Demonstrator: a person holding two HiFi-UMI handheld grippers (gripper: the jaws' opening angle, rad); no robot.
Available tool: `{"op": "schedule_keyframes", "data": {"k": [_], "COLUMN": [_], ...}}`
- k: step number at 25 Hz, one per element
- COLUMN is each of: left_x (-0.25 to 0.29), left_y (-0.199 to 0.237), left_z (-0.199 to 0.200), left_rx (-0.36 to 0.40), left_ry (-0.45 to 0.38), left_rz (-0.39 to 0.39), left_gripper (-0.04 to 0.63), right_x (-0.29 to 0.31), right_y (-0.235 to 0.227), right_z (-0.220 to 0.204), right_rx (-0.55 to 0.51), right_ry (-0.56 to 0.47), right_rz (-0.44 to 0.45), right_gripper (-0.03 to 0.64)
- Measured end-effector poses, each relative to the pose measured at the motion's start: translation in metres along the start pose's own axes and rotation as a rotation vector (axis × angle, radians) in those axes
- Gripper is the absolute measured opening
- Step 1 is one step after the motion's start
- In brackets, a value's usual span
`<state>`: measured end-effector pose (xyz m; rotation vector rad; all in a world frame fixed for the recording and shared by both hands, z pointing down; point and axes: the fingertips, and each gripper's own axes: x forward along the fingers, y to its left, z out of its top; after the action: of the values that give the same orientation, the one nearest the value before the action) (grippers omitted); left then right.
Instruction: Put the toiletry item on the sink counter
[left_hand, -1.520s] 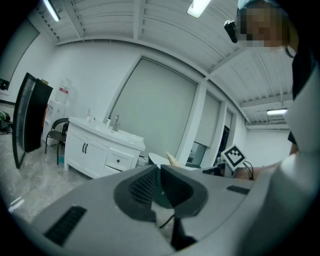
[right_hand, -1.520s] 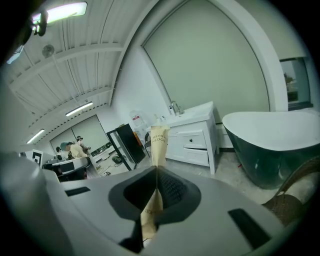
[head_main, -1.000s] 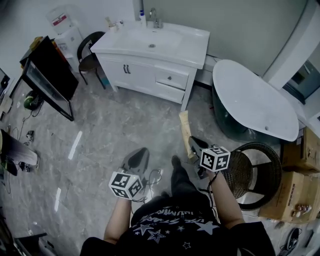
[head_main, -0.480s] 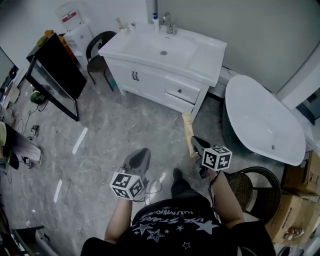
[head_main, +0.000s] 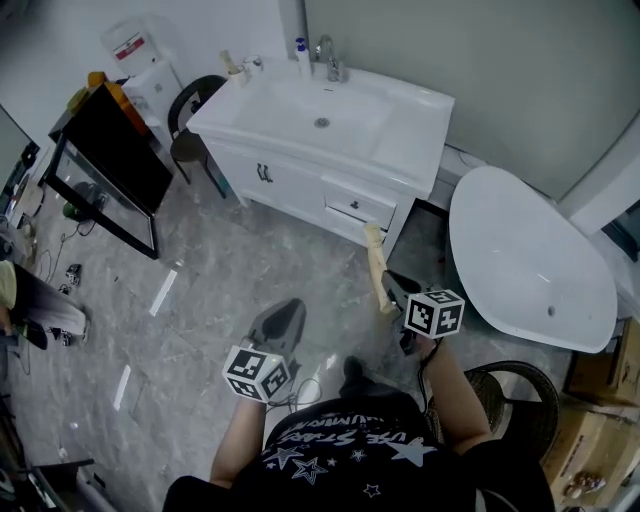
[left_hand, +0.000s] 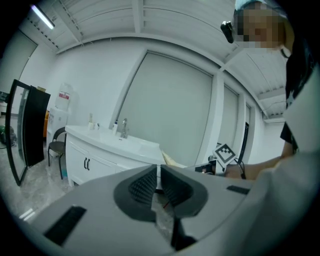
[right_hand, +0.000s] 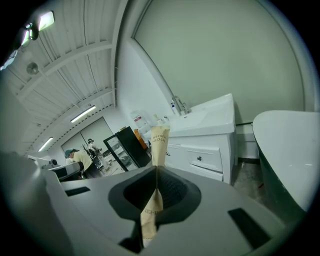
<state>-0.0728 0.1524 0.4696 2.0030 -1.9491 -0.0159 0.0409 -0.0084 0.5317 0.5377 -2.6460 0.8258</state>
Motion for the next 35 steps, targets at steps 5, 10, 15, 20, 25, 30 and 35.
{"op": "schedule_keyframes", "data": {"k": [5,10,15,20,25,30,35], "left_x": [0.032,0.062,0.079,0.089,0.107,0.135,0.177], "left_y": [0.009,0.018,0.019,0.022,0.027,0.039,0.055], "left_z": [0.010,0.019,0.030,0.034,0.041,0.045,0.056], "left_rx": [0.010,-0.001,-0.005,-0.001,0.003,0.010,0.016], "left_ry": [-0.001,-0.024,-0.031,-0.021,-0.020,-0.012,-0.004], "left_rz": [0.026,0.056,0.070,0.070,0.046,0.007,-0.052], "left_gripper": [0.034,0.034,0.034,0.034,0.034,0.034,0.034], "right_x": [0.018,0.033,0.035,0.033,0.030,0.035,0.042], "right_y": [-0.025,-0.051,-0.067,-0.076,-0.088,-0.104,-0.127], "right_z": [0.028,0.050,0.064,0.070,0.076,0.086,0.105], "right_rx": [-0.006,-0.012,0.006,0.013,0.025,0.043,0.056], "right_ry": [-0.010,-0.021,-0.028,-0.041,-0.061,-0.083,-0.108], "right_rz": [0.021,0.034,0.035,0.024,-0.004,-0.044,-0.105], "right_gripper": [0.020,0.020,0.020,0.019,0.019,0.020,0.020]}}
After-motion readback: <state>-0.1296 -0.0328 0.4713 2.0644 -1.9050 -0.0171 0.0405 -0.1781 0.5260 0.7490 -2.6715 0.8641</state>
